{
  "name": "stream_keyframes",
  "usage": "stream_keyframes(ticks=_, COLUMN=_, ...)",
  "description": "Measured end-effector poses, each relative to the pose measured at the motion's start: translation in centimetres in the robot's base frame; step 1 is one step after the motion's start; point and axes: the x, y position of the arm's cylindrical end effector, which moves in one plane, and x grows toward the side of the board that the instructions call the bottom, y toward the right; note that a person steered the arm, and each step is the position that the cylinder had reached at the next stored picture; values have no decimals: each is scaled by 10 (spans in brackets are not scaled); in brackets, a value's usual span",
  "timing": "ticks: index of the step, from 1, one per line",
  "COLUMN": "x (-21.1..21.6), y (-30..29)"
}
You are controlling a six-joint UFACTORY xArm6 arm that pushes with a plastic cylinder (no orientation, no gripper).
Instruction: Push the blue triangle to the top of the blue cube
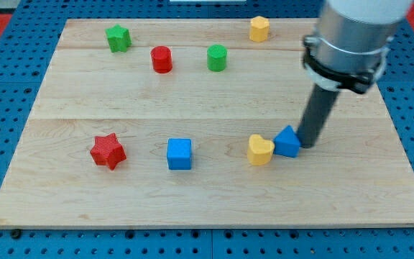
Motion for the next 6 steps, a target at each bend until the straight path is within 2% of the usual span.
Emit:
stream_keyframes(ticks=1, x=-3, y=-15)
stream_keyframes(ticks=2, x=22, y=-2)
stream_keyframes(ticks=3, x=23, y=-29)
stream_keyframes(ticks=6, x=-69, y=-157)
